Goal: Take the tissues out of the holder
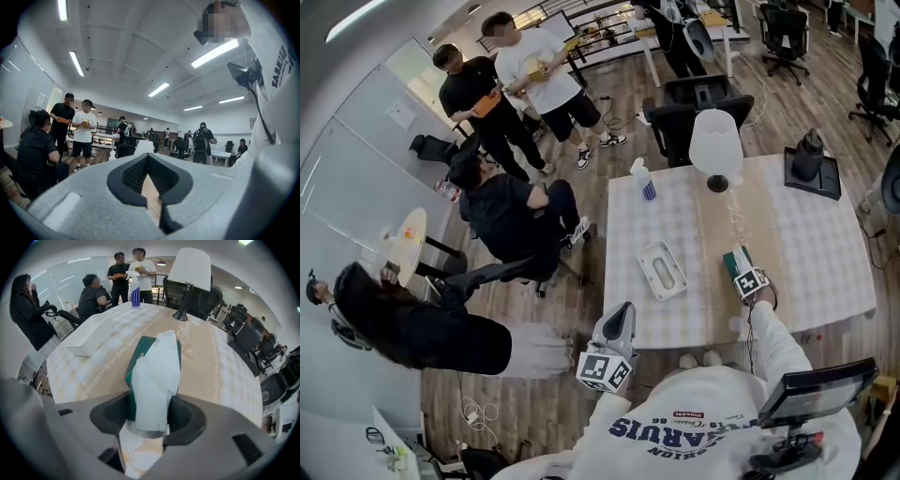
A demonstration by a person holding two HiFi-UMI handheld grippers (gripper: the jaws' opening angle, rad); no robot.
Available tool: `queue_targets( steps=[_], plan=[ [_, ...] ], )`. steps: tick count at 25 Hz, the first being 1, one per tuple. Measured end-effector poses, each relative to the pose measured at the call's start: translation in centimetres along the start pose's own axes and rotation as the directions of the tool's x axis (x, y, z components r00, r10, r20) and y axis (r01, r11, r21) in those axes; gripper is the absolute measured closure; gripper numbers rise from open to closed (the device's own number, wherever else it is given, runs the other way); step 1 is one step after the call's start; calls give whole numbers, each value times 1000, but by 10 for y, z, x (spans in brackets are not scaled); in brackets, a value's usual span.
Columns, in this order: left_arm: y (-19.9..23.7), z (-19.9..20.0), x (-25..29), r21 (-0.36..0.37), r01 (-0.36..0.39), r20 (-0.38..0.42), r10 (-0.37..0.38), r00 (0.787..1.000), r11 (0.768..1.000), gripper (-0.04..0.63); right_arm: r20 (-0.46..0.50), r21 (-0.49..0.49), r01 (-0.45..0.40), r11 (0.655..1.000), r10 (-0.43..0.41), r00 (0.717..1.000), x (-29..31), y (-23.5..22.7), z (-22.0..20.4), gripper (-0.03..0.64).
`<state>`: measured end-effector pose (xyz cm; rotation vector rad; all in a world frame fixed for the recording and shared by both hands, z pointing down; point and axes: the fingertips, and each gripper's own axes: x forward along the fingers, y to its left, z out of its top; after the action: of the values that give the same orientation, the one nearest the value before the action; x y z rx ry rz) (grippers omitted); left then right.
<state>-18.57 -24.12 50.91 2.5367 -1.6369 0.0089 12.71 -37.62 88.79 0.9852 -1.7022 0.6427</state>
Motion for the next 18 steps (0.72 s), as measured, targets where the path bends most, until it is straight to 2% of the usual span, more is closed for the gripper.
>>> queue_targets(
  steps=[8,13,18],
  plan=[
    [2,-4,-4,-7,-10,13,10,1000,1000,591,16,-10,-11,1000,11,1000,7,-1,0,383],
    [6,-2,-5,-2,-15,11,15,1000,1000,591,51,-43,8,999,-6,999,-1,-1,4,319],
    [6,1,-5,3,-8,11,8,1000,1000,591,118,-48,-6,999,11,993,-9,5,12,288]
  ],
)
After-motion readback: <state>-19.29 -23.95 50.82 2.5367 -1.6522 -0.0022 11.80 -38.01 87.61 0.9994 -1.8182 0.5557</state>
